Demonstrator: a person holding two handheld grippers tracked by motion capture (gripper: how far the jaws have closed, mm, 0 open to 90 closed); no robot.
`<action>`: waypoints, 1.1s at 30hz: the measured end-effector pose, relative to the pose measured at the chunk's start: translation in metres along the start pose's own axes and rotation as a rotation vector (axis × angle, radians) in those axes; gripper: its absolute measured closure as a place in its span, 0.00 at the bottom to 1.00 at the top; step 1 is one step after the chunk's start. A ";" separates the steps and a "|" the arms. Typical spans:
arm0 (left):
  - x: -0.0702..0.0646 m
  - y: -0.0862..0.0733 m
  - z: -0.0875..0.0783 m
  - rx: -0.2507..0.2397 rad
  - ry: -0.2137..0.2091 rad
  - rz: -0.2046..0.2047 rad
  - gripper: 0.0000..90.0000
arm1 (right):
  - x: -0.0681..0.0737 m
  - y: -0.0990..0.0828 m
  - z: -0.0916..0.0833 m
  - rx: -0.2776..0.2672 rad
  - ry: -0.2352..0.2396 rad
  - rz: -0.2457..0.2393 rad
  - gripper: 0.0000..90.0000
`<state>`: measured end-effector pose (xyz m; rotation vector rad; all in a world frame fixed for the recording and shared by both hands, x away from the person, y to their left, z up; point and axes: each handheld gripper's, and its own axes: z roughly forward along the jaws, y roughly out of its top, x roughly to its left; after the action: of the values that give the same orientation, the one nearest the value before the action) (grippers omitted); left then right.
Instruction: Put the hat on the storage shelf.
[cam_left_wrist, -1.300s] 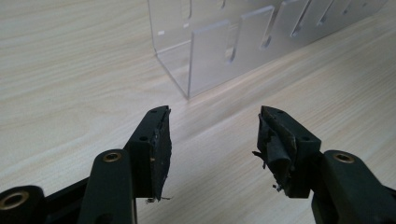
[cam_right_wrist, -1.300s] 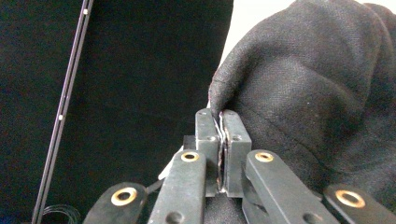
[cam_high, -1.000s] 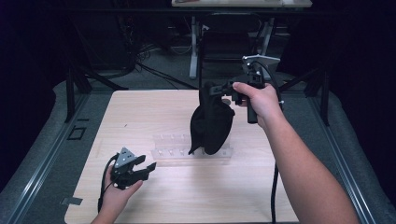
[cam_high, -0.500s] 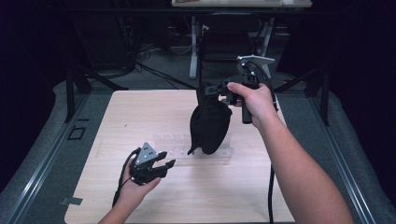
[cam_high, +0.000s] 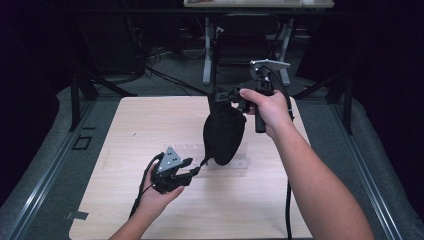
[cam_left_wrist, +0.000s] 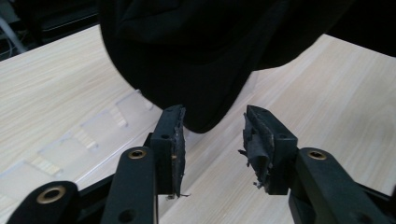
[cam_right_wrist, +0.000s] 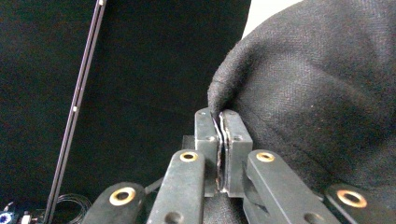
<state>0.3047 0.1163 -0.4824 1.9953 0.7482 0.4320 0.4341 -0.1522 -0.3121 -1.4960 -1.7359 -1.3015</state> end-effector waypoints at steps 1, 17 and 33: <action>-0.001 0.001 0.001 -0.001 -0.004 0.003 0.66 | 0.000 0.000 0.000 0.001 -0.001 0.001 0.97; -0.009 0.007 0.015 0.023 0.027 0.045 0.84 | 0.004 0.000 0.007 0.003 0.003 -0.002 0.97; -0.011 0.008 0.018 0.034 0.054 0.079 0.92 | 0.006 -0.001 0.009 0.005 0.003 -0.009 0.97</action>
<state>0.3094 0.0941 -0.4845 2.0576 0.7159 0.5241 0.4338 -0.1420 -0.3112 -1.4842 -1.7447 -1.3032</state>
